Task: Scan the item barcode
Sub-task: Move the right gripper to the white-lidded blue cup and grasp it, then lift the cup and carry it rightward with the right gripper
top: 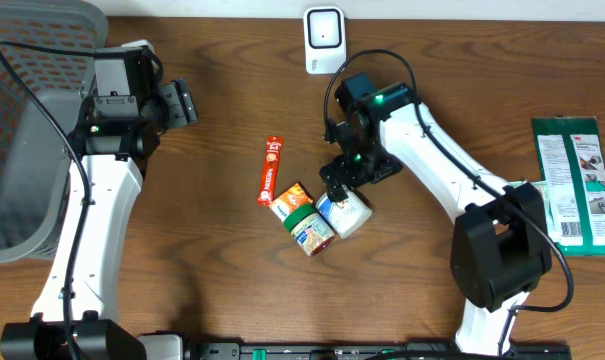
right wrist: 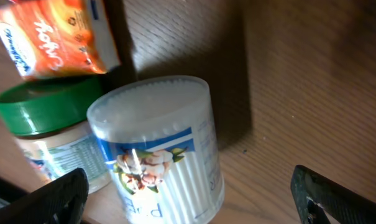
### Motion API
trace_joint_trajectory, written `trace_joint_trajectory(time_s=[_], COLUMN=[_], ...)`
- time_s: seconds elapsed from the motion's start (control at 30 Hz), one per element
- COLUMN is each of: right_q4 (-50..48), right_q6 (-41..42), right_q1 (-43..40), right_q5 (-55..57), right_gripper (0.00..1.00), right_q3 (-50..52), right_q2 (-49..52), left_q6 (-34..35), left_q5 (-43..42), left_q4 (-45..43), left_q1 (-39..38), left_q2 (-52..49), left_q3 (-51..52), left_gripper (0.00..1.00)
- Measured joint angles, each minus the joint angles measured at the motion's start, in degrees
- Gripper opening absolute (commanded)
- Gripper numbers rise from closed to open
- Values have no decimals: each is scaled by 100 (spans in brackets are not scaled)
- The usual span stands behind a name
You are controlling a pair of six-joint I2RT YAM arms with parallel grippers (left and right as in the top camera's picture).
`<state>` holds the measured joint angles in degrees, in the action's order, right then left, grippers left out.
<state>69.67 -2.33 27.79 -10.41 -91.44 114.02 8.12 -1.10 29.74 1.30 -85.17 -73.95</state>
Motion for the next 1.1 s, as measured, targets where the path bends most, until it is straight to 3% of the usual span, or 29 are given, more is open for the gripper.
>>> trace_joint_trajectory(time_s=[0.57,1.1], right_q4=[-264,-361], right_q6=[275,317], right_q1=[-111,-409], right_q5=[1121,1281], right_gripper=[99,99], right_q3=[485,485], right_q2=[-7,-7], left_q6=[-2,-2], left_q5=[0,0], left_q4=[0,0], left_q1=[0,0], left_q2=[0,0], left_q3=[0,0], left_gripper=[83,83])
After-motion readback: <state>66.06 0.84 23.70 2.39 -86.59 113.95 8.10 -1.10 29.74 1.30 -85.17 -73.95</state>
